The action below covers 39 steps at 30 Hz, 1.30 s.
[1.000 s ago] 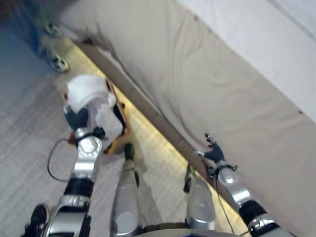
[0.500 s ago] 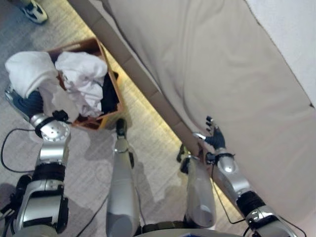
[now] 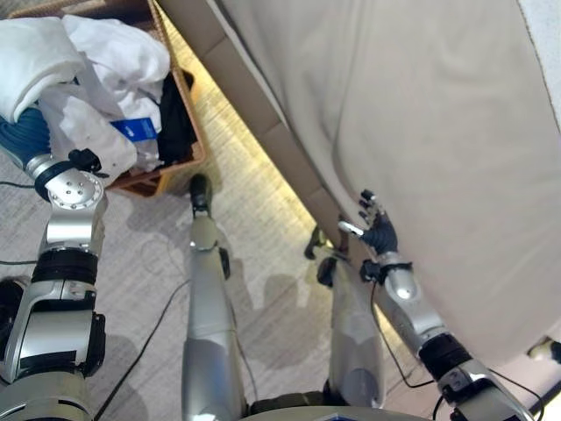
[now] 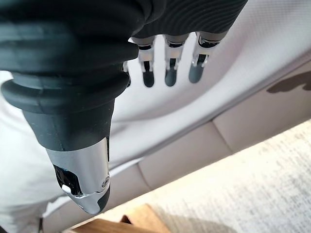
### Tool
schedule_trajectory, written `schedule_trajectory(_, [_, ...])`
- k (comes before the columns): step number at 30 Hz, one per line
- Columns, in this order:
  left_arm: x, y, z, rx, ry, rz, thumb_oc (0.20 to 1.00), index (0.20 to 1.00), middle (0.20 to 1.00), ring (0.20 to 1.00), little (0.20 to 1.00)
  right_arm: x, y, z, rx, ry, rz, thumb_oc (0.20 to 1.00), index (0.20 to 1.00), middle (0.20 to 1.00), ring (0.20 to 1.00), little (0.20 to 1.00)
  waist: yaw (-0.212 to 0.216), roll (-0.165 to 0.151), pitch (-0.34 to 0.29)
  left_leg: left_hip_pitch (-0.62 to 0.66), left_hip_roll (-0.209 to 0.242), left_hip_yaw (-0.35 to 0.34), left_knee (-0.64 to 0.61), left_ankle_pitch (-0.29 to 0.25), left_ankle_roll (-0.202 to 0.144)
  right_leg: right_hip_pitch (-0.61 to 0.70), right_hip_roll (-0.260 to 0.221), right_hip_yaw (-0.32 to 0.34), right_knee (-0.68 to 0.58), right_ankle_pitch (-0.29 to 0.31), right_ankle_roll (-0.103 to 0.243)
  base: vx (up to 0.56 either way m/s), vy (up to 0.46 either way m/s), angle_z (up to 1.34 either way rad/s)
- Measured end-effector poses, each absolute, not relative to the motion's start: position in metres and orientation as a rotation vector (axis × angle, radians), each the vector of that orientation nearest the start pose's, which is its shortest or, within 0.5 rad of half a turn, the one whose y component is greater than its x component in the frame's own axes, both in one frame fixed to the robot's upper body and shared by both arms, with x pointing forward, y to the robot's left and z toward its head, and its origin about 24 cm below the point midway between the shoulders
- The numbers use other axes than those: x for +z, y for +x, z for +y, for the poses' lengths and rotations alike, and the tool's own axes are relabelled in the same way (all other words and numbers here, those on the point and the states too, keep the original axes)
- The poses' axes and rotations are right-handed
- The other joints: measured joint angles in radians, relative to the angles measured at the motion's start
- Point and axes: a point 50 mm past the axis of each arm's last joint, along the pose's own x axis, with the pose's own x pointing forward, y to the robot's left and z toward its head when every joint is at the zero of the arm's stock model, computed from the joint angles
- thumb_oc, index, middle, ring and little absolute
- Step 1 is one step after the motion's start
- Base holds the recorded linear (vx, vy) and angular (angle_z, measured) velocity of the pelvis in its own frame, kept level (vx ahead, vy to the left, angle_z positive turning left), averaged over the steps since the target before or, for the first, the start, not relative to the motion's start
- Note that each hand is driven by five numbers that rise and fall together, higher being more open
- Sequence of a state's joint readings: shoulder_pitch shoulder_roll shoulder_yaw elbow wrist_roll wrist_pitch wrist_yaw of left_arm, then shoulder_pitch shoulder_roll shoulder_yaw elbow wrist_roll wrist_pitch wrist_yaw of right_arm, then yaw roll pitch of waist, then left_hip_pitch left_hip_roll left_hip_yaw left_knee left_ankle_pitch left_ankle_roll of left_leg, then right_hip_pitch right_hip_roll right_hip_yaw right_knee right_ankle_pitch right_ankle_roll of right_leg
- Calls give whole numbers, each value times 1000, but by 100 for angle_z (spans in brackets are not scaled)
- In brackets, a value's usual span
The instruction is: Pick up clothes into the bucket
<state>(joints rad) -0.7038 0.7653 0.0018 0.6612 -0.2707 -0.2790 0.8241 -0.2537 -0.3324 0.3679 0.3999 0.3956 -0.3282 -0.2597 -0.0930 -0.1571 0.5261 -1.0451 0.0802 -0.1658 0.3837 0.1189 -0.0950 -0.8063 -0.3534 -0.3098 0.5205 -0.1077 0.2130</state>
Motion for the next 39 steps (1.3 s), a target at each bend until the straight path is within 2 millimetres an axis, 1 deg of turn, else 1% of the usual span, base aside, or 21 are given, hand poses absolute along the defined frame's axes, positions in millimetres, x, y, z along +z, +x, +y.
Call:
schedule_trajectory(4, [234, 326, 337, 1007, 208, -595, 200, 200, 200, 200, 200, 40, 293, -155, 15, 2, -92, 1000, 1000, 1000, 1000, 1000, -5, 0, 0, -51, -1, -1, 17, 4, 5, -47, 0, 2, 13, 0, -1, -2, 40, -2])
schedule_trajectory(6, [235, 328, 338, 1009, 213, -587, 200, 200, 200, 200, 200, 41, 294, -155, 17, 2, -98, 1000, 1000, 1000, 1000, 1000, -17, 0, 0, -73, 0, -2, 27, 5, 4, -66, 0, 2, 14, 3, -1, -5, 20, -1])
schedule_trajectory(7, [234, 329, 339, 1013, 218, -577, 200, 200, 200, 200, 200, 41, 294, -155, 18, 3, -99, 1000, 1000, 1000, 1000, 1000, -25, -1, 0, -77, 0, -2, 29, 7, 1, -69, 0, 2, 15, 3, -1, 1, 37, -4])
schedule_trajectory(11, [217, 331, 350, 1055, 239, -476, 200, 200, 200, 200, 200, 49, 294, -152, 30, 12, -129, 1000, 1000, 1000, 1000, 1000, -42, -1, 0, -88, 4, -1, 39, 2, -3, -79, 4, 4, 15, 3, -2, -1, 17, -3])
schedule_trajectory(15, [207, 332, 356, 1061, 256, -417, 200, 200, 200, 200, 200, 53, 294, -153, 36, 8, -151, 1000, 1000, 1000, 1000, 1000, -58, -1, -1, -90, 9, -1, 44, -2, -3, -82, 7, 6, 15, 3, -3, -5, 39, -3])
schedule_trajectory(17, [200, 334, 357, 1036, 238, -370, 200, 200, 200, 200, 200, 58, 295, -159, 36, -14, -167, 1000, 1000, 1000, 1000, 1000, -58, -1, -1, -95, 11, 1, 46, -4, -4, -88, 8, 11, 13, 4, -4, 0, 27, -4])
schedule_trajectory(19, [198, 335, 359, 1020, 243, -345, 200, 200, 200, 200, 200, 59, 295, -162, 32, -24, -170, 1000, 1000, 1000, 1000, 1000, -57, -1, -1, -101, 15, 0, 49, -4, -5, -93, 13, 12, 13, 4, -4, -1, 22, -4])
schedule_trajectory(21, [192, 339, 363, 1009, 268, -267, 200, 200, 200, 200, 200, 60, 296, -163, 30, -28, -173, 1000, 1000, 1000, 1000, 1000, -58, -1, -1, -105, 20, -2, 53, -4, -5, -95, 19, 12, 16, 6, -7, 0, 30, -5])
schedule_trajectory(23, [192, 342, 364, 998, 273, -231, 200, 200, 200, 200, 200, 61, 296, -164, 31, -32, -175, 1000, 1000, 1000, 1000, 1000, -59, -1, -1, -105, 20, -1, 54, -4, -5, -95, 19, 13, 18, 6, -8, 0, 0, 0])
schedule_trajectory(27, [202, 346, 364, 987, 253, -224, 200, 200, 200, 200, 200, 65, 298, -165, 34, -39, -190, 1000, 1000, 1000, 1000, 1000, -60, -1, -1, -106, 20, -2, 58, -4, -5, -96, 19, 13, 21, 6, -8, 0, 0, 0])
schedule_trajectory(28, [204, 347, 363, 983, 251, -230, 222, 222, 222, 222, 222, 66, 299, -165, 35, -39, -193, 1000, 1000, 1000, 1000, 1000, -60, -1, -1, -106, 20, -2, 58, -4, -5, -96, 18, 14, 22, 6, -8, 0, 0, 0])
schedule_trajectory(29, [205, 347, 362, 979, 250, -232, 853, 853, 853, 853, 853, 66, 299, -165, 35, -39, -195, 1000, 1000, 1000, 1000, 1000, -60, -1, -1, -106, 20, -2, 58, -4, -5, -96, 18, 13, 22, 6, -8, 0, 0, 0])
schedule_trajectory(30, [205, 347, 362, 978, 251, -232, 1000, 1000, 1000, 1000, 1000, 66, 299, -164, 35, -38, -196, 1000, 1000, 1000, 1000, 1000, -60, -1, -1, -106, 20, -2, 59, -4, -5, -96, 18, 13, 22, 6, -8, 0, 0, 0])
schedule_trajectory(36, [209, 349, 358, 948, 249, -265, 1000, 1000, 1000, 1000, 1000, 67, 299, -165, 33, -37, -198, 1000, 1000, 1000, 1000, 1000, -58, -1, -1, -106, 20, -2, 59, -4, -5, -96, 18, 13, 22, 6, -8, 0, 0, 0])
schedule_trajectory(39, [210, 347, 360, 954, 251, -263, 1000, 1000, 1000, 1000, 1000, 67, 299, -165, 34, -37, -197, 1000, 1000, 1000, 1000, 1000, -61, -1, -1, -106, 22, -2, 59, -4, -5, -96, 20, 14, 21, 7, -8, 0, 0, 0])
